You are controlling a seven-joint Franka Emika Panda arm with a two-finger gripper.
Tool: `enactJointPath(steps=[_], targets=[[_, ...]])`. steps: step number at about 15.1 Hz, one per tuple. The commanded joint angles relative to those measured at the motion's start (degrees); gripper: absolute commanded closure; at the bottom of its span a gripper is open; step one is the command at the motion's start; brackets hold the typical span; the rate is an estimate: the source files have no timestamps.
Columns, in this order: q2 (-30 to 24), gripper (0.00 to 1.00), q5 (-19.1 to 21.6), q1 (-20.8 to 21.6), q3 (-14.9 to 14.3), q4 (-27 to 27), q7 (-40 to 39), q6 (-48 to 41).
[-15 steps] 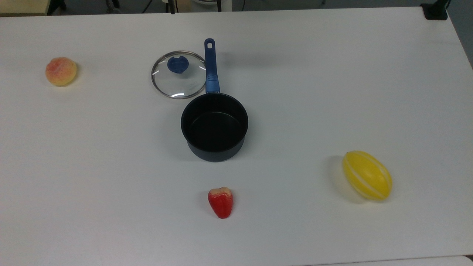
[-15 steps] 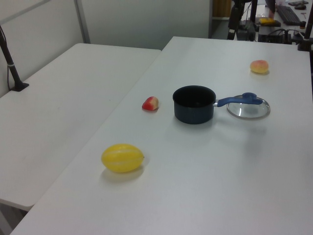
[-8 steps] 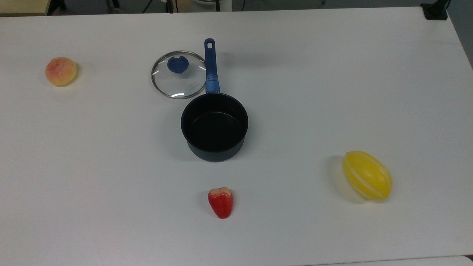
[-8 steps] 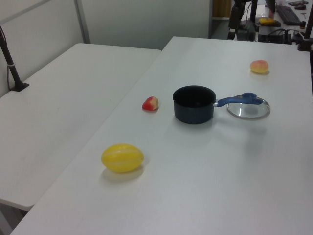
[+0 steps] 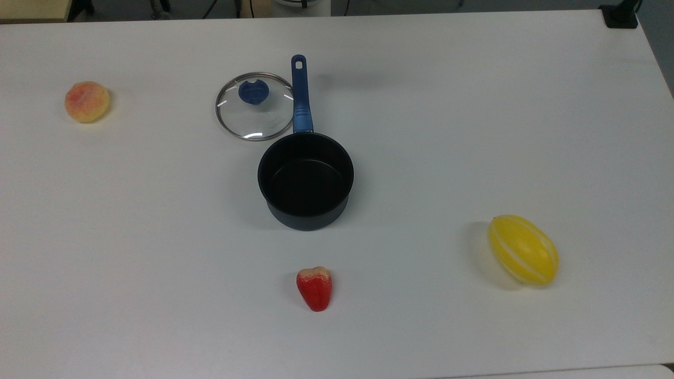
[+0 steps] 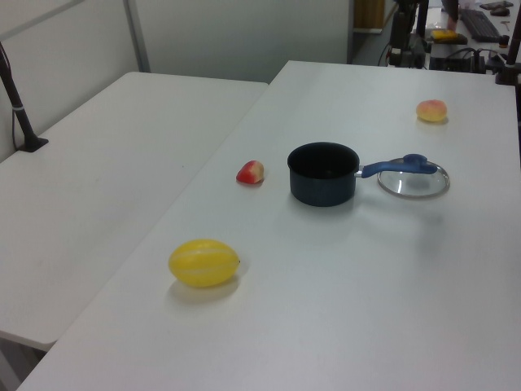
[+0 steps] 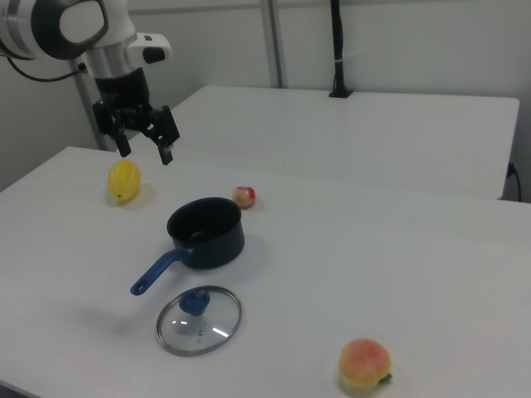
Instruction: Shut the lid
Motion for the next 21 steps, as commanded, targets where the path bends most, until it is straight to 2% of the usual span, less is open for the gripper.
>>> enactJointPath(steps=[1, 4, 9, 12, 16, 21], targets=[[-1.72, 0.0, -0.68, 0.26, -0.1, -2.92, -4.25, -3.09], [-2.07, 0.0, -0.94, 0.08, -0.1, -4.84, -6.28, -6.08], [-2.77, 0.0, -4.45, -0.62, -0.37, -10.47, -9.88, -6.79], [-2.77, 0.0, -4.55, -0.8, -2.12, -12.75, -13.48, -6.79], [-3.47, 0.0, -5.07, -1.59, -3.44, -17.58, -17.88, -4.08], [-5.41, 0.0, -5.08, -1.85, -5.29, -24.35, -17.72, 4.79]])
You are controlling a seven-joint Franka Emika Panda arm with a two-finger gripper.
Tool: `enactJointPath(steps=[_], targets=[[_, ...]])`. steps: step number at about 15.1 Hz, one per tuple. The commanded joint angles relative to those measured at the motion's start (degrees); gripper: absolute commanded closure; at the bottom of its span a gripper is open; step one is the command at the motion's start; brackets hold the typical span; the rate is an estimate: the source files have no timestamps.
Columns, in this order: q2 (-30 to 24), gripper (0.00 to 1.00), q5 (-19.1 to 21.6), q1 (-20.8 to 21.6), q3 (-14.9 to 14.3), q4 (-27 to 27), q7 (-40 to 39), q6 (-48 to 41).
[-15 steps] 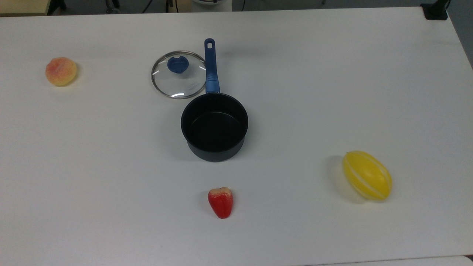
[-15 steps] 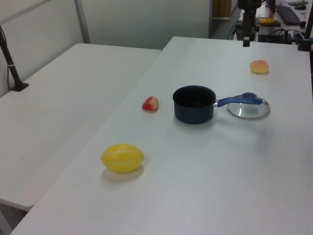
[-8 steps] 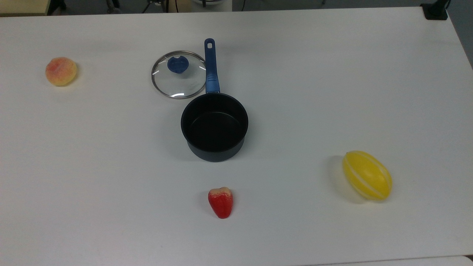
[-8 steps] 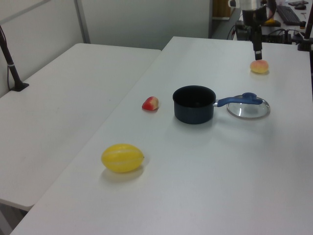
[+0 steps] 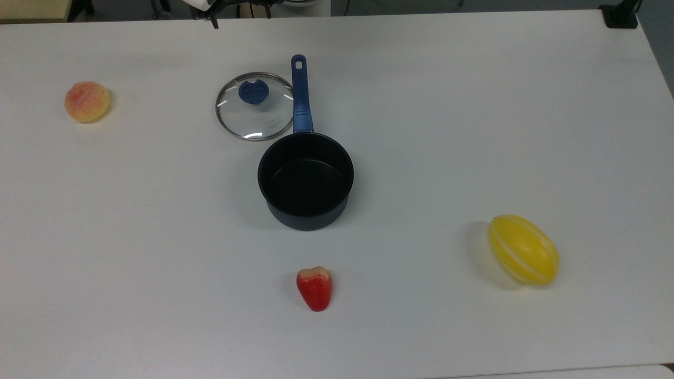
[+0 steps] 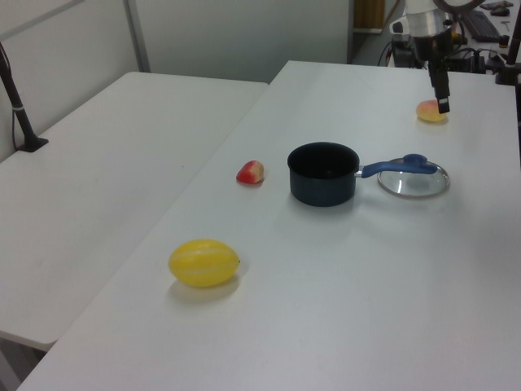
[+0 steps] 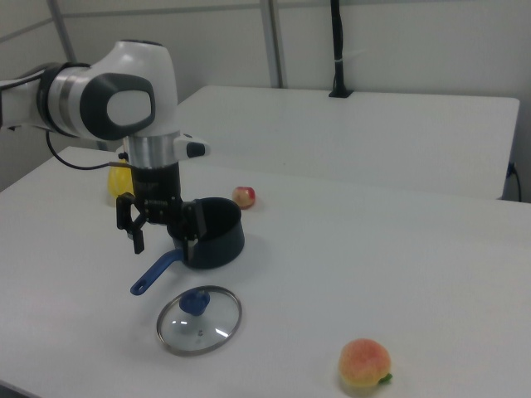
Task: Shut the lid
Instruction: 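Move the open gripper over the glass lid's blue knob and lower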
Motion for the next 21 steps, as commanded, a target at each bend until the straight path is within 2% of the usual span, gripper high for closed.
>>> enactJointPath(steps=[1, 9, 13, 21], targets=[[-3.94, 0.0, -0.58, -0.22, -0.58, -7.89, -0.6, 8.06], [-3.42, 0.0, -0.58, -0.66, -0.67, -15.54, 2.21, 22.4], [-2.37, 0.0, -0.58, -0.48, -0.58, -18.88, 8.18, 29.16], [0.44, 0.0, -0.58, 0.04, -0.58, -21.17, 8.54, 37.61]])
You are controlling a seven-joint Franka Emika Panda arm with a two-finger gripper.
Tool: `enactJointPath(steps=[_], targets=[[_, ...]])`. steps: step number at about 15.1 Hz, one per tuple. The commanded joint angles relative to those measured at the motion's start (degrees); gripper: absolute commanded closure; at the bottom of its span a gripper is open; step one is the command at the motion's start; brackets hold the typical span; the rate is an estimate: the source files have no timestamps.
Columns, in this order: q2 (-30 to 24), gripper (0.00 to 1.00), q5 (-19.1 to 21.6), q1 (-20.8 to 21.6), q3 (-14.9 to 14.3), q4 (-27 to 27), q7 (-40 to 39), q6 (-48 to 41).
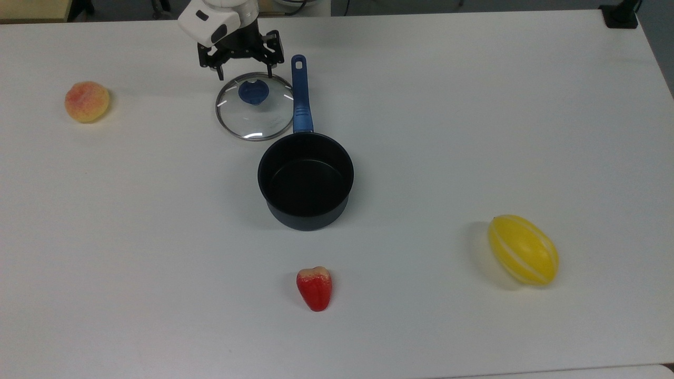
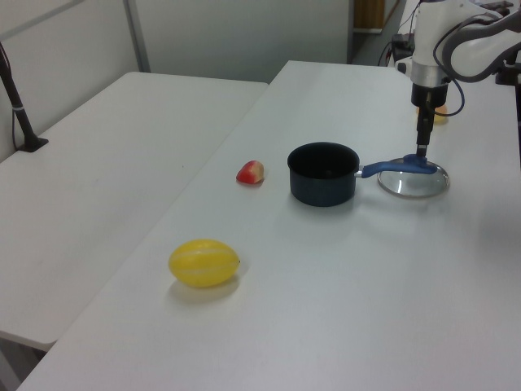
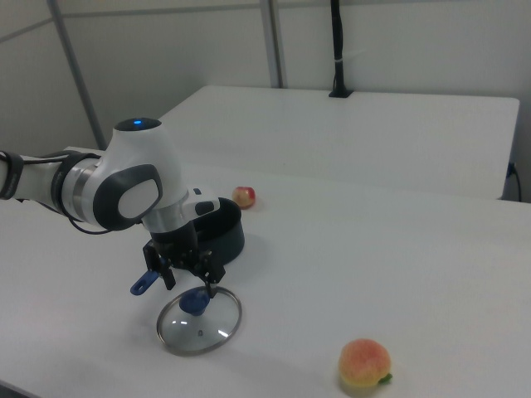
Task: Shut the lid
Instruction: 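Move the open gripper over the glass lid's blue knob and lower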
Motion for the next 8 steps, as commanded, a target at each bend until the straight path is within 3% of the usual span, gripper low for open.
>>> enactJointPath(steps=[1, 8], targets=[[0.83, 0.0, -0.58, 0.66, -0.15, -1.84, 1.32, 4.6], [3.03, 0.05, -0.75, 0.92, 0.11, -2.19, 1.32, 6.81]])
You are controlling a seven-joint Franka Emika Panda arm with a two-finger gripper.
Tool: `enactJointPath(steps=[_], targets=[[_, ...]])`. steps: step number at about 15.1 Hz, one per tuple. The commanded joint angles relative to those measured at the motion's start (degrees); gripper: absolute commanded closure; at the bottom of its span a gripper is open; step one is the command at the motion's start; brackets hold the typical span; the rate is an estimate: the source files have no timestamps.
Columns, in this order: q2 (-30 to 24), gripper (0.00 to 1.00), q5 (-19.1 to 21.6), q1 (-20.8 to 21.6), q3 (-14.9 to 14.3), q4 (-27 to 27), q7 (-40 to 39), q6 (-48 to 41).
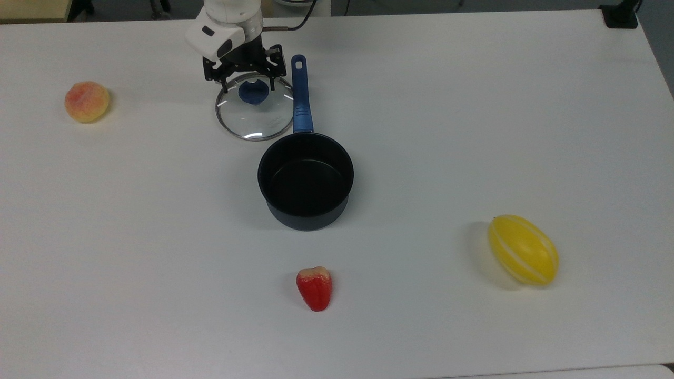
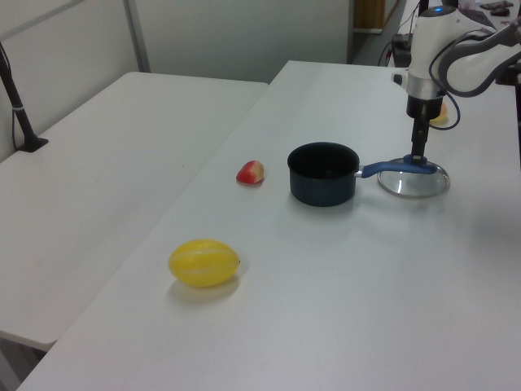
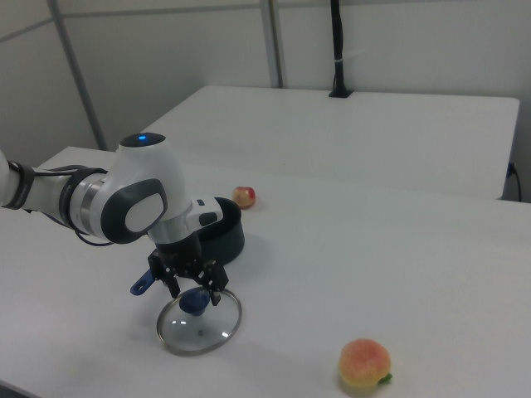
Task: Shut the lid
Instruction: 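Close the gripper on the blue knob of the glass lid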
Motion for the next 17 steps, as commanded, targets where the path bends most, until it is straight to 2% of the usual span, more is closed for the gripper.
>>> enactJointPath(steps=[1, 5, 7, 8, 9, 11, 12, 13, 14, 17], targets=[[0.53, 0.06, -0.84, 0.7, 0.22, -1.06, 1.31, 2.09], [1.14, 0.13, -2.07, 0.7, 0.4, -1.06, 1.31, 2.09], [1.5, 0.21, -2.16, 0.7, 0.48, -1.06, 1.31, 2.79], [1.58, 0.29, -2.16, 0.7, 0.48, -1.06, 1.31, 2.88], [1.5, 0.44, -2.16, 0.7, 0.57, -1.06, 1.31, 2.88], [1.41, 0.83, -2.16, 0.7, 0.57, -1.06, 1.31, 2.79], [1.32, 0.93, -2.16, 0.7, 0.57, -1.06, 1.31, 2.7], [1.32, 0.98, -2.16, 0.7, 0.57, -1.06, 1.4, 2.62], [1.24, 1.0, -2.16, 0.7, 0.57, -1.06, 1.4, 2.53], [0.97, 1.0, -2.16, 0.7, 0.48, -0.98, 1.4, 1.91]])
